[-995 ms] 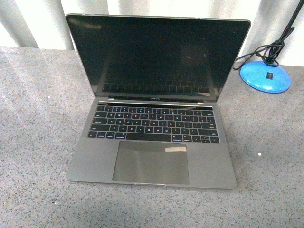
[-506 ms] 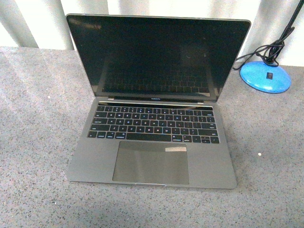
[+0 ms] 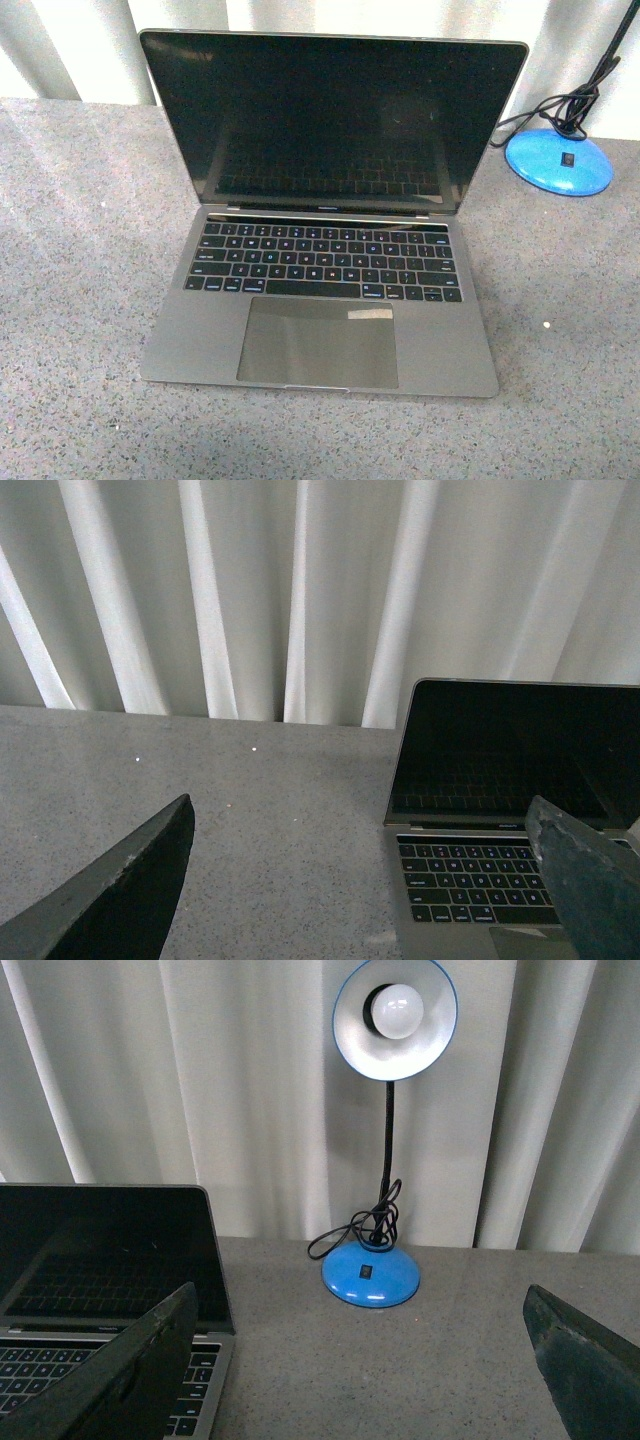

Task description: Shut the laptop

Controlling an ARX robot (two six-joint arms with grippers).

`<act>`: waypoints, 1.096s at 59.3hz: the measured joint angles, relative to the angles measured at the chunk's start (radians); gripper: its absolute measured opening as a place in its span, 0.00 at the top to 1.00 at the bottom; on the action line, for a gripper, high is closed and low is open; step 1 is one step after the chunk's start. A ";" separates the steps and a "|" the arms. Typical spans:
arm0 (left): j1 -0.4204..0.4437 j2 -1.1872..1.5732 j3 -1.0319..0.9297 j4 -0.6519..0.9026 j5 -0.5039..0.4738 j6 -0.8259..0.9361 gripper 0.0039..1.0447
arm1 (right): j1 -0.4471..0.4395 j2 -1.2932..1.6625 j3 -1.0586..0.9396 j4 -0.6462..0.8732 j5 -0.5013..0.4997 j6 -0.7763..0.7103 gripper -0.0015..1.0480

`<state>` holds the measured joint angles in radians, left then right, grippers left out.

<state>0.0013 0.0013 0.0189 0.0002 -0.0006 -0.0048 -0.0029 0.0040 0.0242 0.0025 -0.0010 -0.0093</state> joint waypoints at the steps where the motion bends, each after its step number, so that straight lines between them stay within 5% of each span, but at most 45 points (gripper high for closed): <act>1: 0.000 0.000 0.000 0.000 0.000 0.000 0.06 | 0.000 0.000 0.000 0.000 0.000 0.000 0.10; 51: -0.002 0.002 0.001 -0.002 -0.012 -0.001 0.06 | 0.000 0.000 0.000 0.000 0.000 0.000 0.10; 53: -0.042 0.040 0.019 -0.055 -0.116 -0.055 0.06 | 0.000 0.000 0.000 0.000 -0.002 0.000 0.10; 54: -0.082 0.079 0.042 -0.113 -0.265 -0.100 0.06 | -0.012 0.013 0.006 -0.023 -0.044 -0.006 0.10; 61: -0.244 0.347 0.103 -0.246 -0.910 -0.485 0.06 | -0.191 0.309 0.124 -0.319 -0.554 -0.106 0.10; 65: -0.222 0.358 0.107 -0.200 -1.012 -0.544 0.06 | -0.225 0.435 0.134 -0.295 -0.619 -0.162 0.10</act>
<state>-0.2211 0.3595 0.1261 -0.2001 -1.0126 -0.5491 -0.2283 0.4389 0.1581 -0.2928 -0.6197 -0.1711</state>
